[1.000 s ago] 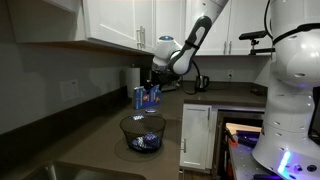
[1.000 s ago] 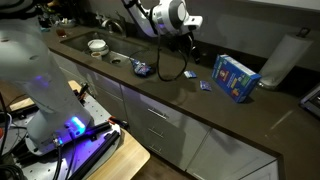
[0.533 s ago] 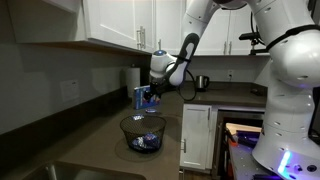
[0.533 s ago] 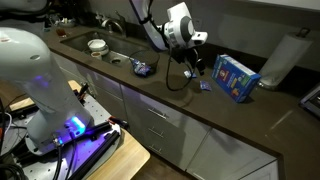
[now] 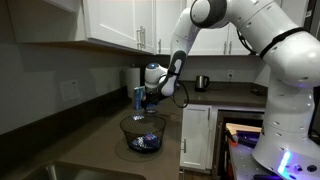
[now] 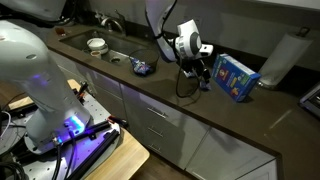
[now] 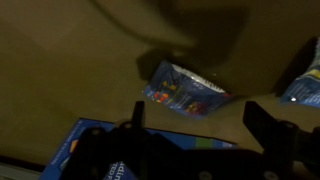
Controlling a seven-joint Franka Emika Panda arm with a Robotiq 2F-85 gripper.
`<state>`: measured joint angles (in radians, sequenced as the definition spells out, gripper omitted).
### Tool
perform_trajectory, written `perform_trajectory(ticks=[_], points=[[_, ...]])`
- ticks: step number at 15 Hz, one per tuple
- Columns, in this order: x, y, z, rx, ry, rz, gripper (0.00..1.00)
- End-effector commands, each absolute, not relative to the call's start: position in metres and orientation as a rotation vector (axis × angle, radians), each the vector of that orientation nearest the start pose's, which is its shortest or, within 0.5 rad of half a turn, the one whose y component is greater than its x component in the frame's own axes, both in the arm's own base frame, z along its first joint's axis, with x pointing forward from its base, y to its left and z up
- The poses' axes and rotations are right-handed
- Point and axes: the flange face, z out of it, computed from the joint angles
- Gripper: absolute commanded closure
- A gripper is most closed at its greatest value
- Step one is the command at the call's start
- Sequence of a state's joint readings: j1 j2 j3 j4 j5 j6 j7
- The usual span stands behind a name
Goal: Remove the pack that's closest to the box and put it into the basket
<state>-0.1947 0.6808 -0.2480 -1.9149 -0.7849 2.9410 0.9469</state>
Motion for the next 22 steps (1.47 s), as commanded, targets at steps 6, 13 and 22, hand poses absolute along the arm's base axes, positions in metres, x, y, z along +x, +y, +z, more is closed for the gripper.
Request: perform_trajectory(ticks=[6, 13, 22], points=[[0.64, -0.285, 0.149, -3.158, 1.21, -0.564, 0.12], [0.64, -0.302, 0.145, -3.097, 1.459, -0.354, 0.0], [0.638, -0.276, 0.155, -2.924, 1.565, -0.261, 0.13]])
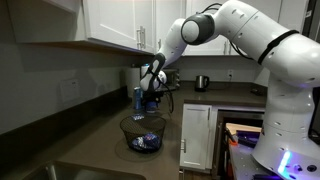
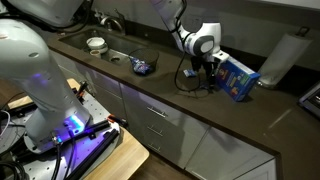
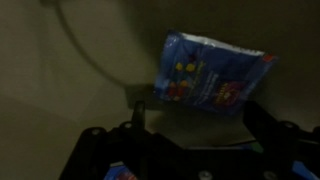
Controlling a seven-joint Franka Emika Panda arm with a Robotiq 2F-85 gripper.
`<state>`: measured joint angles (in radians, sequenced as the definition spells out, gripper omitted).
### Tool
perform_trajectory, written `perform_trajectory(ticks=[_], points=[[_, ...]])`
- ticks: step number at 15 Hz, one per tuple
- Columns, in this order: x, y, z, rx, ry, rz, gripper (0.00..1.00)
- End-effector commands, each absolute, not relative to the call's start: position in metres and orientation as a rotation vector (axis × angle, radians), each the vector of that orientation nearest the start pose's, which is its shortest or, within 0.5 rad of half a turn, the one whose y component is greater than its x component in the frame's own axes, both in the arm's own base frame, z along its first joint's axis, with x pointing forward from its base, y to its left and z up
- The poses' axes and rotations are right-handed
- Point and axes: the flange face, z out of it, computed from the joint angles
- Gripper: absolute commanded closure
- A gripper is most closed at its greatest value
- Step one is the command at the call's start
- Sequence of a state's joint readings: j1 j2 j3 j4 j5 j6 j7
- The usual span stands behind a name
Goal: Remove the pack that's closest to the box and put it into the basket
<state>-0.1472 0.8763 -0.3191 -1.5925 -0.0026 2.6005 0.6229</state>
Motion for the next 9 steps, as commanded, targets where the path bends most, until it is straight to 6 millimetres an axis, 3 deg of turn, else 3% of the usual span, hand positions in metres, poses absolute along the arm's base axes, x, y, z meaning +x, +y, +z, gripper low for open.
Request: perform_trajectory(ticks=[1, 5, 9], points=[[0.634, -0.273, 0.149, -2.92, 1.57, -0.245, 0.26], [0.633, -0.268, 0.147, -2.89, 1.588, -0.225, 0.53], [0.631, -0.256, 0.17, -2.897, 1.567, -0.228, 0.79]])
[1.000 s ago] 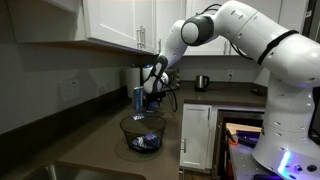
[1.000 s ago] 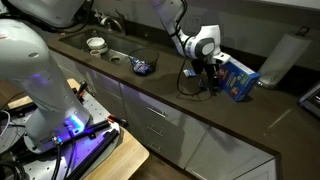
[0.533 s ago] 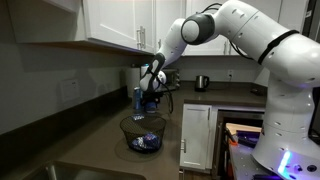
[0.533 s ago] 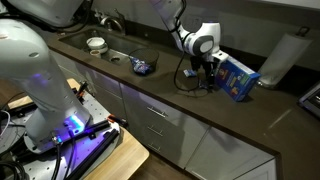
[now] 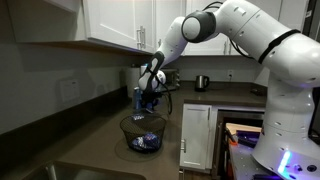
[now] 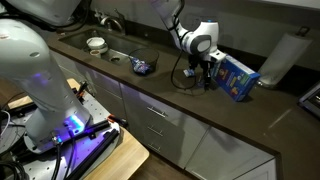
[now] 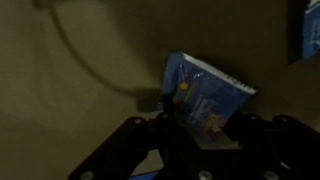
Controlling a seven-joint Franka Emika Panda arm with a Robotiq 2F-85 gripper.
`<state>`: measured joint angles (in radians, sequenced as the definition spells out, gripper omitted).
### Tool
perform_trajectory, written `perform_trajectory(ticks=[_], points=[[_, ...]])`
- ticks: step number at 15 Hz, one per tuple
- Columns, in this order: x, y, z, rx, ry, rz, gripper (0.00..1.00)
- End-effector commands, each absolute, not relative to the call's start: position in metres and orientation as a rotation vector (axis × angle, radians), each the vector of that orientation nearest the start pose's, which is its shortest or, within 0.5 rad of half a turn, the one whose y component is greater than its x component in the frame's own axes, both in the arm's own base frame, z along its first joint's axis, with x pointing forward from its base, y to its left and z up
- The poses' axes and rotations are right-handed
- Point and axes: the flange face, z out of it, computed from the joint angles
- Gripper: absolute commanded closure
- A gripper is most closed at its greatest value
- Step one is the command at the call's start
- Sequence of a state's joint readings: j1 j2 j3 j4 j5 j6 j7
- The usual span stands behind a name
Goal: Remove the pack that's closest to the box and put it into the basket
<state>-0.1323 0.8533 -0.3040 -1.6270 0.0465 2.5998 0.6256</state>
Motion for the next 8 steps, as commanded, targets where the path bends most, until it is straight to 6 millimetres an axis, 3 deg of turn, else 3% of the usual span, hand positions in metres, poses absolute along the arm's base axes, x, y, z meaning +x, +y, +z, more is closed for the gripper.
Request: perform_trajectory(ticks=[1, 3, 4, 8], points=[[0.628, -0.25, 0.178, -2.9, 1.546, -0.23, 0.84], [0.618, -0.234, 0.198, -2.903, 1.497, -0.233, 0.98], [0.609, -0.223, 0.213, -2.915, 1.458, -0.244, 1.0], [0.573, -0.189, 0.26, -2.932, 1.368, -0.281, 0.98]])
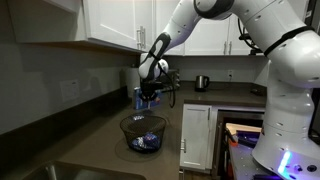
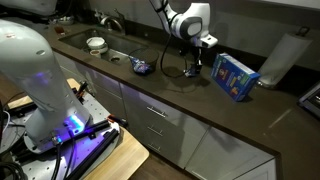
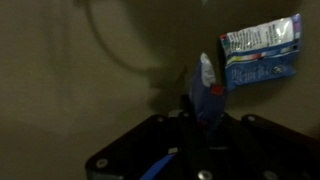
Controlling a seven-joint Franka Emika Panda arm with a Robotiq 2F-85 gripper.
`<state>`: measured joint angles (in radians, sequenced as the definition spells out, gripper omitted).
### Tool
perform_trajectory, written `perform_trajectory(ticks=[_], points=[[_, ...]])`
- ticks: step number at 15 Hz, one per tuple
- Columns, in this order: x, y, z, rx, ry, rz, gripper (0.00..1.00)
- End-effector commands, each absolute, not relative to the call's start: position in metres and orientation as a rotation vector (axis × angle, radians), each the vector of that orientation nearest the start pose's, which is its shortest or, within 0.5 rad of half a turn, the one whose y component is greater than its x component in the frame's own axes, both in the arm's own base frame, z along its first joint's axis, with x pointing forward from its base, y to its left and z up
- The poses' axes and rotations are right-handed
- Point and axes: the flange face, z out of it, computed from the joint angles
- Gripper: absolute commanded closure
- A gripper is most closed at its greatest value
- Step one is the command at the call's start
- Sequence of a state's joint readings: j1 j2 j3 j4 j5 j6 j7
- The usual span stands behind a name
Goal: Remove the pack that's closest to the box and put it into the basket
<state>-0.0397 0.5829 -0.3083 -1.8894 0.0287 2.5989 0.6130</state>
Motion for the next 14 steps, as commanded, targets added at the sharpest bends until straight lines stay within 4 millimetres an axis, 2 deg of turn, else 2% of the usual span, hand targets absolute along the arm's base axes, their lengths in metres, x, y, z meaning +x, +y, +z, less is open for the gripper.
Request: perform_trajectory(ticks=[1, 7, 9, 11, 14], points=[[0.563, -0.183, 0.272, -2.928, 1.356, -0.271, 0.97], [0.505, -0.146, 0.33, -2.932, 1.217, -0.295, 0.97], [0.489, -0.122, 0.35, -2.917, 1.128, -0.309, 0.97], [0.476, -0.091, 0.366, -2.911, 1.01, -0.313, 0.97], [0.457, -0.041, 0.378, -2.914, 0.818, -0.276, 0.97]])
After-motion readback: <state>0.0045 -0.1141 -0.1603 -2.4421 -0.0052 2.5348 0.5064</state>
